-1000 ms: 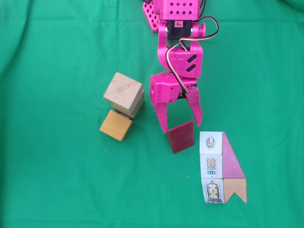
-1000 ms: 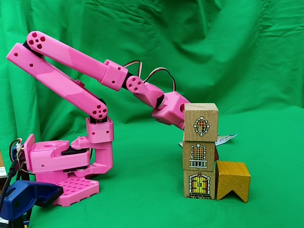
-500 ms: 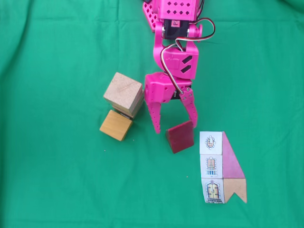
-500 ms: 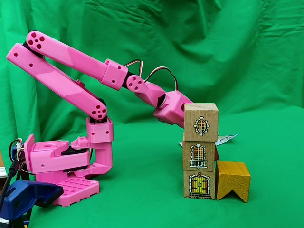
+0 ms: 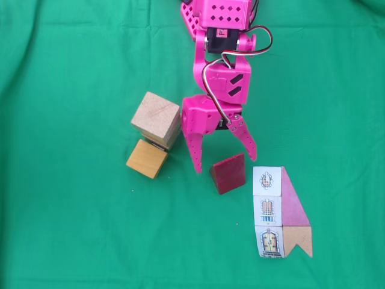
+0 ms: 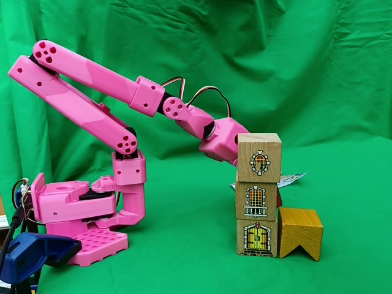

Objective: Grasp some building blocks and build the house on the picture.

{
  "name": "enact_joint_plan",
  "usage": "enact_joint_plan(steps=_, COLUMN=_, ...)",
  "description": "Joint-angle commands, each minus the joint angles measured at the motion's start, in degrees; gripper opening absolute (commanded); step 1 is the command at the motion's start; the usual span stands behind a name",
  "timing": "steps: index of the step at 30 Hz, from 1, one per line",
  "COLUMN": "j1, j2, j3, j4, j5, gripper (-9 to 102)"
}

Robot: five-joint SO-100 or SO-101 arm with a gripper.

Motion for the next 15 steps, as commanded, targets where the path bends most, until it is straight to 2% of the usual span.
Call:
enact_joint_plan(steps=1, j1=0.26, j2=-4.13, j3=-4.92, j4=-1.05, j5=-0.18, gripper=46)
enact_joint_plan(steps=15, j1=0.26, j2=-6.77, j3=-5.19, j4=-0.97, j5=-0.09, gripper=46)
